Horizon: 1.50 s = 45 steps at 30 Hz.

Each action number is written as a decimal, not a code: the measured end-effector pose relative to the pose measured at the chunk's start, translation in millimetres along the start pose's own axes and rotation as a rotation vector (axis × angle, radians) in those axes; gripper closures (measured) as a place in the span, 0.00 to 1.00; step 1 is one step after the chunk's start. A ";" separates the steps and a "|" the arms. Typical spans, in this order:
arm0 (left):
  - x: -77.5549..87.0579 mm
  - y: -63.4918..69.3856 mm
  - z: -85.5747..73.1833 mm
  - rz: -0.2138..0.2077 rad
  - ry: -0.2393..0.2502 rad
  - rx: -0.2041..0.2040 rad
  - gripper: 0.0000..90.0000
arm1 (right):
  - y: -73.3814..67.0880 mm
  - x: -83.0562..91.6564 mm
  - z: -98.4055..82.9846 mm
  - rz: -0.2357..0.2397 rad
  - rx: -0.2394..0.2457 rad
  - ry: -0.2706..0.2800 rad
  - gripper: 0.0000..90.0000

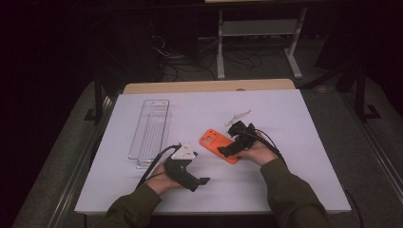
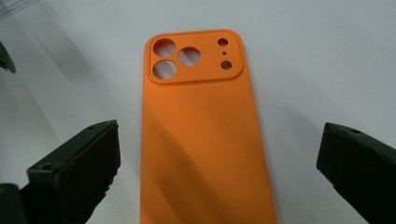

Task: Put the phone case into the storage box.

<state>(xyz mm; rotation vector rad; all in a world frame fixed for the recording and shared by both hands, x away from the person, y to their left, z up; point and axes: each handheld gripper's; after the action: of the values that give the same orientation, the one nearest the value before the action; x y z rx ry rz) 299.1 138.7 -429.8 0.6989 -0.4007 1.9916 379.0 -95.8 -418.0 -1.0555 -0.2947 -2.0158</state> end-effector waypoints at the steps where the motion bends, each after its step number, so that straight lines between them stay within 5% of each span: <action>1: 0.1 0.0 0.0 0.000 0.000 0.000 0.00 | 0.0 -0.7 -0.1 0.000 -0.001 -0.004 0.00; 45: 0.0 0.7 -0.4 -0.009 -0.016 -0.013 0.00 | -4.1 -27.8 -8.4 0.013 0.052 -0.118 0.00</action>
<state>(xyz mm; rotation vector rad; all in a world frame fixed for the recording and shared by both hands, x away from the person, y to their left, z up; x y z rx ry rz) 298.3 138.5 -430.1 0.7071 -0.4193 1.9748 379.7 -82.1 -443.9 -1.1427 -0.3994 -1.9278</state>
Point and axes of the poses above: each handheld gripper's, and its own axes: x roughly backward along the jaws, z roughly out of its top, y roughly to its right, and after that the axes turned 7 degrees about z, right-handed
